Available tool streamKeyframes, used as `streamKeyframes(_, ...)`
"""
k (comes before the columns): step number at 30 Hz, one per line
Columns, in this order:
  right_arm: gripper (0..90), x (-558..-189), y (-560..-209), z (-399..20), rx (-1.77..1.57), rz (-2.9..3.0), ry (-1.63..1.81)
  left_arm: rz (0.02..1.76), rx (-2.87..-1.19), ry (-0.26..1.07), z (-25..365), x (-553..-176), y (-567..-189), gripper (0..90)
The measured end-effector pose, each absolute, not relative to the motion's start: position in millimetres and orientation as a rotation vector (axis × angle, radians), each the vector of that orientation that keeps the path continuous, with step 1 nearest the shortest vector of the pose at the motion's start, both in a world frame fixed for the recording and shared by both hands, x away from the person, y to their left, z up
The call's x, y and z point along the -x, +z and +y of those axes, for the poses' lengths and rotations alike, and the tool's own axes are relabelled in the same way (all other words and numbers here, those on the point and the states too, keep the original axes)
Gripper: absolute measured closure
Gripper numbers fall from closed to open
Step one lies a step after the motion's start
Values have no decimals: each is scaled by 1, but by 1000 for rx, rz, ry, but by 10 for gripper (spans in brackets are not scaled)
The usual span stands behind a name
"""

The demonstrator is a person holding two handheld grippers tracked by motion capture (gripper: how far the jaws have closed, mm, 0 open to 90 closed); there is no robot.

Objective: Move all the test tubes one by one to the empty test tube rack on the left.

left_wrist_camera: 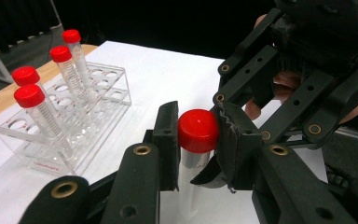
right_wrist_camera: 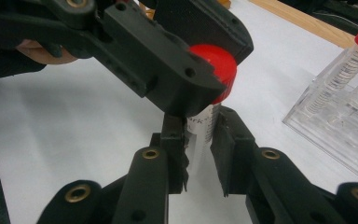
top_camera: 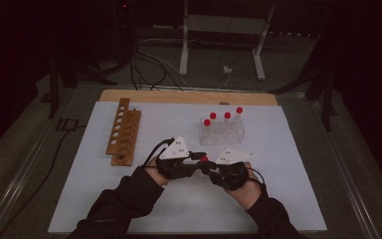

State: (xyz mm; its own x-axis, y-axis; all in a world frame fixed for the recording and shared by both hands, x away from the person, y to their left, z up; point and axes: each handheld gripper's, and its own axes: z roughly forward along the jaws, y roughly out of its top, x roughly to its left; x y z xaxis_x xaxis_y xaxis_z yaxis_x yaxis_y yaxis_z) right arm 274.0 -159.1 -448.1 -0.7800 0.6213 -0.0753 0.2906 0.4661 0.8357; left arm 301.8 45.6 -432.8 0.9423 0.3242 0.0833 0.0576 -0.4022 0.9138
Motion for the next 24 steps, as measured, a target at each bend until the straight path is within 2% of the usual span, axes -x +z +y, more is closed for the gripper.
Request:
streamKeyframes(11, 728, -274, -449, -159, -774, 2334, 1256, 284, -1976, 317, 46, -300, -430, 721)
streamKeyframes(15, 534, -274, -448, -159, -783, 2317, 1266, 297, -1974, 332, 50, -300, -429, 721)
streamKeyframes(17, 520, -274, -448, -159, -787, 2310, 1264, 302, -1973, 336, 53, -301, -428, 721)
streamKeyframes(18, 470, -273, -447, -159, -788, 2305, 1278, 306, -1974, 342, 55, -301, -427, 721)
streamKeyframes(22, 415, -272, -446, -160, -785, 2294, 1293, 315, -1979, 361, 64, -300, -426, 721)
streamKeyframes(23, 336, -271, -446, -161, -779, 2291, 1295, 320, -1977, 369, 67, -300, -426, 721)
streamKeyframes(24, 296, -270, -446, -162, -777, 2287, 1296, 327, -1976, 365, 70, -301, -426, 721)
